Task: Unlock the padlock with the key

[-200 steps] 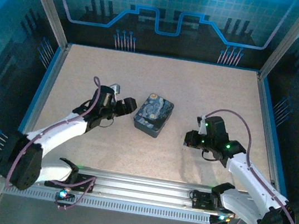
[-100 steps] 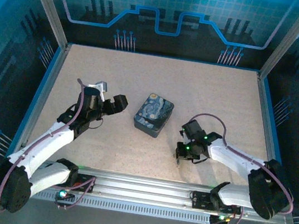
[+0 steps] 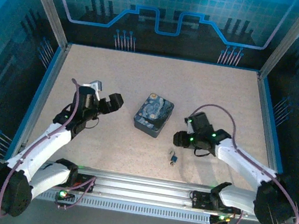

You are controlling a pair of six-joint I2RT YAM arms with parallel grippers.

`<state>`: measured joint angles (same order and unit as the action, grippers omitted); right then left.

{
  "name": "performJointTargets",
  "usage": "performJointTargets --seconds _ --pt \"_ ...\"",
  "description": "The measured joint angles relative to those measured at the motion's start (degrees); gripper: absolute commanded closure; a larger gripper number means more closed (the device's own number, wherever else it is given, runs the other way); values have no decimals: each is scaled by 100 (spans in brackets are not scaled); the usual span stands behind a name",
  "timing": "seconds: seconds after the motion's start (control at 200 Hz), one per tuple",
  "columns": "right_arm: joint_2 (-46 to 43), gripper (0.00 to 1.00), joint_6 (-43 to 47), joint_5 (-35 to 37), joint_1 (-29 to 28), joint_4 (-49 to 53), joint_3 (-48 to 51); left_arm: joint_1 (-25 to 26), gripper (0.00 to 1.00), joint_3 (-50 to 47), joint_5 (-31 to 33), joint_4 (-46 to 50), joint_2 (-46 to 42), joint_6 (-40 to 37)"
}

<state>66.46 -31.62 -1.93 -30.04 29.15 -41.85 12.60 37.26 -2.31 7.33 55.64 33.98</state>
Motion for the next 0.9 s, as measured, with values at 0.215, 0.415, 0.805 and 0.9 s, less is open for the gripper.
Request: performJointTargets --seconds 0.215,0.415,0.805,0.9 --pt "-1073 22 695 623 852 -4 -240 -236 1 195 450 55 -236 -420" --pt "-1488 0 1427 1080 1580 -284 -107 -267 1 -68 1547 -411 -590 -1174" --pt "-798 0 2374 1307 2566 -2671 1534 -350 1 -1646 2863 -2376 -236 -2833" --pt "-463 0 2378 1307 2647 -3410 1853 -463 1 -1770 2841 -2686 -7 -2874"
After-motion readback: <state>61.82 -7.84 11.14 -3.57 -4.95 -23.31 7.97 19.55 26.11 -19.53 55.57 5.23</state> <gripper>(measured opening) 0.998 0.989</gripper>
